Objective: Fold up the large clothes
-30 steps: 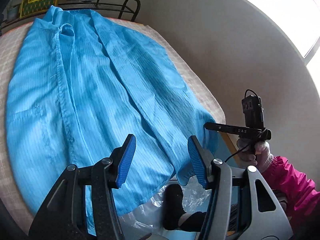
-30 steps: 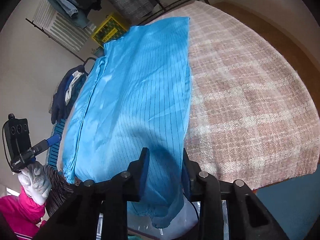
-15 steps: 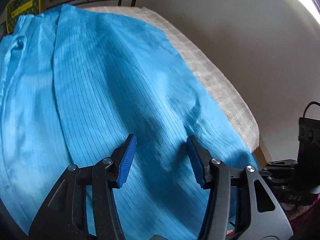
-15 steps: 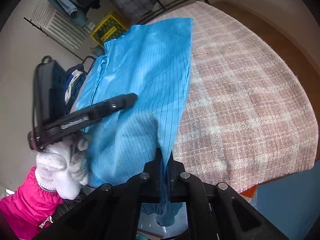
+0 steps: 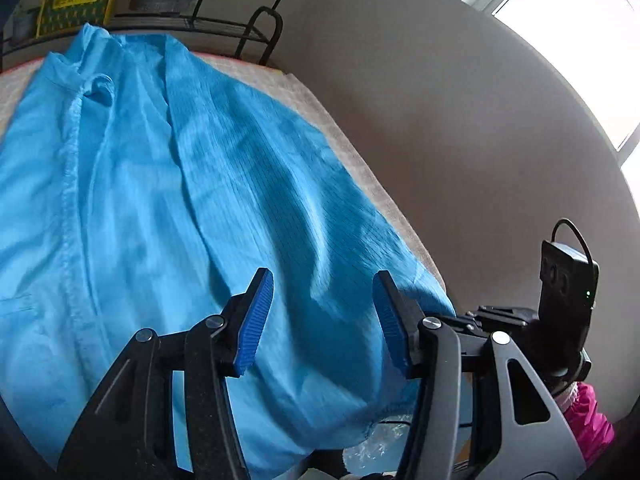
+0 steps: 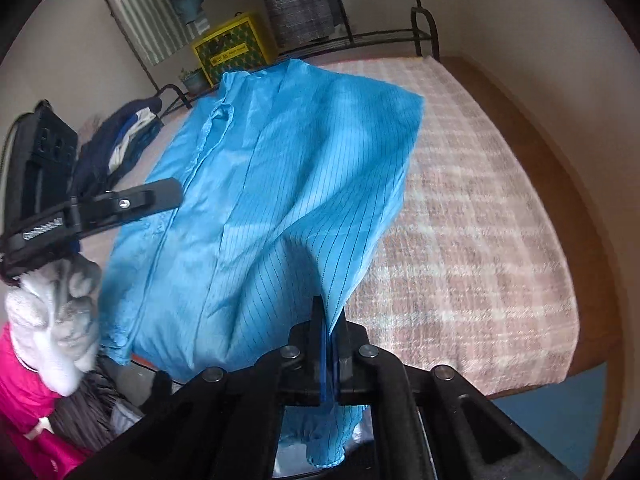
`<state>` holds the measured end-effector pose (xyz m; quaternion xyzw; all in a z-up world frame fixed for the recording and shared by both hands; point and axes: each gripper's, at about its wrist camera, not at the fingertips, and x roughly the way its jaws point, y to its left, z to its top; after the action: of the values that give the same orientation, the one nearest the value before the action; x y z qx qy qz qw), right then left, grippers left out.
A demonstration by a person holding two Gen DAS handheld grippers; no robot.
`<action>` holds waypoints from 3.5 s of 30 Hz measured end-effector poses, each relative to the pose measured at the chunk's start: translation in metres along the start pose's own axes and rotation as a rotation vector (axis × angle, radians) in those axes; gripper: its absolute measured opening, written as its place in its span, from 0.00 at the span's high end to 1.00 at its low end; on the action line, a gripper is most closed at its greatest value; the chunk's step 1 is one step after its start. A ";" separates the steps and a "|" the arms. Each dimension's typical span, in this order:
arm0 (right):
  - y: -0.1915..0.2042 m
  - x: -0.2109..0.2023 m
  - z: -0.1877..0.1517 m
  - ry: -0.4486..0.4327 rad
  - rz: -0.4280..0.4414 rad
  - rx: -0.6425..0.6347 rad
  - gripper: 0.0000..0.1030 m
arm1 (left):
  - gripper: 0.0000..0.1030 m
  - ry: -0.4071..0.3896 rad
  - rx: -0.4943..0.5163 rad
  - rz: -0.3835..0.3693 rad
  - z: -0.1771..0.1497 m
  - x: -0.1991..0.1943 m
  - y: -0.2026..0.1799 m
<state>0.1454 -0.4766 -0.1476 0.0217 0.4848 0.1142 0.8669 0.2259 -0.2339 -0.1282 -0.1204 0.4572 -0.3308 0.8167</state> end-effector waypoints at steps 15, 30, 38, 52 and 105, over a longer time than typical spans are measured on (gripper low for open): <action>0.203 0.069 0.004 0.081 -0.197 -0.639 1.00 | 0.48 -0.224 -0.156 0.090 0.003 -0.152 0.097; 0.177 0.042 0.016 0.141 0.117 -0.427 0.69 | 0.48 -0.284 -0.154 0.146 0.022 -0.189 0.152; 0.127 0.027 0.118 0.020 0.081 -0.193 0.55 | 0.48 -0.272 -0.168 0.118 0.028 -0.183 0.165; 0.151 0.185 0.242 0.088 -0.266 -0.264 0.56 | 0.48 -0.277 -0.229 0.088 0.028 -0.207 0.199; 0.043 -0.006 0.020 -0.042 0.083 0.139 0.36 | 0.48 -0.076 -0.065 -0.003 -0.022 -0.144 0.122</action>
<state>0.1511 -0.4349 -0.1255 0.1045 0.4721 0.1157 0.8676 0.2082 -0.0461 -0.1057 -0.1599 0.4361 -0.3124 0.8286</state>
